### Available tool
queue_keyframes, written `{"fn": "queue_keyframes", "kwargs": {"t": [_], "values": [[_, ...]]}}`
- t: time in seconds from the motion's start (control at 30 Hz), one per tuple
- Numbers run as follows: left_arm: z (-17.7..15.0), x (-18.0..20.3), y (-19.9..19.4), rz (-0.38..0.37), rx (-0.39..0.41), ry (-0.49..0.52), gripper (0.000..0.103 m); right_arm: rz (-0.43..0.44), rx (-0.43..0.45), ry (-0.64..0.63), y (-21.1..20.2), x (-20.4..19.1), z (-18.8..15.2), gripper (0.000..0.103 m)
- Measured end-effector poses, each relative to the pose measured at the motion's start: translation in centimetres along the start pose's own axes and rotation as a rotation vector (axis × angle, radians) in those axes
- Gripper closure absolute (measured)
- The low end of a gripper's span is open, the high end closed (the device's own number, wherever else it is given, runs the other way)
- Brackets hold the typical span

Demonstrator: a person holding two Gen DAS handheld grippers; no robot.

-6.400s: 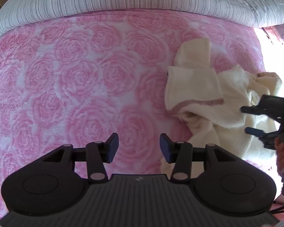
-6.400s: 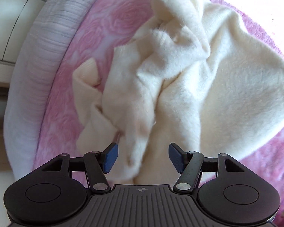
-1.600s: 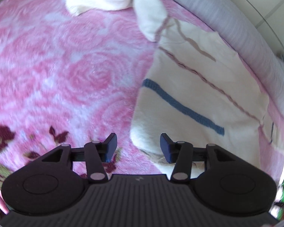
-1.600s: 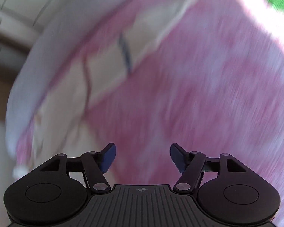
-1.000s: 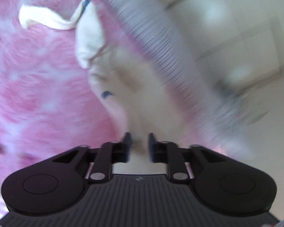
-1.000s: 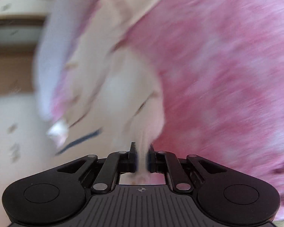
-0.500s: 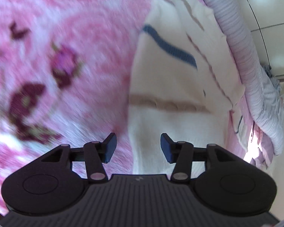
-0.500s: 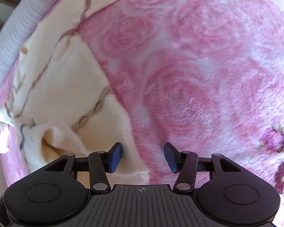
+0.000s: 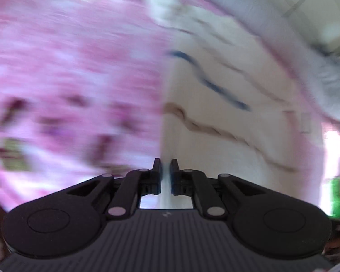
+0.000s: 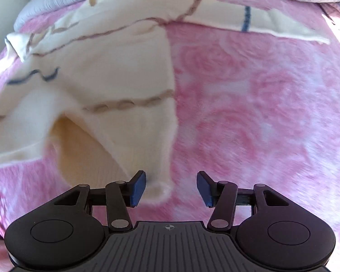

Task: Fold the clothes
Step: 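Grasp the sweater hem with both grippers and pull it flat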

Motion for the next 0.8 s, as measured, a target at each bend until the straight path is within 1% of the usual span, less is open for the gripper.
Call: {"fn": "queue_keyframes", "kwargs": {"t": [0.03, 0.07, 0.1, 0.13, 0.17, 0.2, 0.23, 0.27, 0.3, 0.33, 0.37, 0.4, 0.43, 0.47, 0.5, 0.53, 0.6, 0.67, 0.73, 0.8], "values": [[-0.1, -1.0, 0.1, 0.057, -0.025, -0.005, 0.103, 0.011, -0.018, 0.018, 0.1, 0.4, -0.3, 0.049], [-0.1, -1.8, 0.1, 0.103, -0.046, -0.01, 0.101, 0.033, -0.025, 0.048, 0.0, 0.8, -0.5, 0.049], [-0.1, -2.0, 0.2, 0.087, -0.047, -0.023, 0.098, 0.057, -0.029, 0.081, 0.0, 1.2, -0.6, 0.049], [-0.2, -2.2, 0.1, 0.04, -0.031, -0.044, 0.093, 0.082, -0.033, 0.113, -0.1, 1.5, -0.7, 0.049], [-0.2, -2.1, 0.4, -0.004, -0.014, -0.068, 0.077, 0.116, -0.027, 0.155, -0.3, 1.8, -0.8, 0.049], [-0.2, -1.8, 1.0, -0.027, -0.006, -0.093, 0.062, 0.152, -0.02, 0.2, -0.5, 2.1, -0.8, 0.049], [-0.2, -1.6, 1.7, -0.051, 0.003, -0.117, 0.059, 0.198, -0.018, 0.249, -0.4, 2.4, -0.7, 0.049], [-0.2, -1.3, 2.3, -0.071, 0.008, -0.139, 0.059, 0.244, -0.023, 0.299, 0.0, 2.6, -0.5, 0.049], [-0.1, -1.1, 3.3, -0.073, -0.004, -0.147, 0.059, 0.279, -0.03, 0.343, 0.5, 2.8, -0.2, 0.049], [-0.1, -0.9, 4.2, -0.056, -0.018, -0.143, 0.059, 0.298, -0.034, 0.379, 0.8, 2.7, 0.0, 0.049], [-0.1, -0.6, 5.0, -0.04, -0.025, -0.135, 0.058, 0.3, -0.031, 0.41, 1.2, 2.7, 0.1, 0.049], [-0.1, 0.0, 5.2, -0.022, -0.004, -0.108, 0.055, 0.289, -0.027, 0.442, 1.6, 2.6, 0.1, 0.049], [-0.1, 0.7, 5.3, 0.0, 0.005, -0.07, 0.058, 0.281, -0.017, 0.471, 1.9, 2.5, 0.1, 0.05], [-0.1, 1.4, 5.3, 0.016, 0.011, -0.029, 0.086, 0.265, -0.012, 0.48, 1.9, 2.2, 0.2, 0.056], [-0.1, 1.9, 5.0, 0.009, 0.009, 0.014, 0.098, 0.245, -0.018, 0.441, 1.7, 1.8, 0.4, 0.073], [-0.2, 2.1, 4.5, 0.0, 0.016, 0.014, 0.098, 0.225, -0.027, 0.391, 1.4, 1.4, 0.7, 0.097], [-0.3, 2.1, 3.1, -0.013, 0.047, 0.016, 0.098, 0.185, -0.044, 0.293, 0.7, 0.5, 1.2, 0.097], [-0.8, 2.1, 1.4, -0.019, 0.073, 0.028, 0.098, 0.174, -0.04, 0.25, -0.6, 0.5, 1.3, 0.098], [-1.6, 1.9, 0.7, -0.025, 0.062, 0.011, 0.098, 0.146, -0.048, 0.228, -1.3, 0.7, 0.7, 0.098], [-2.3, 2.1, 2.1, 0.008, 0.008, 0.012, 0.097, 0.111, -0.085, 0.223, -1.0, 0.8, -0.2, 0.098]]}}
Point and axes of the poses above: each gripper's, at about its wrist camera, not at the fingertips, and y roughly the way its jaws point, x to its right, z to its top, the point moved 2 cm from there along y, roughly the way its jaws point, and after that the axes turned 6 degrees about -x, right-handed, at the moved point
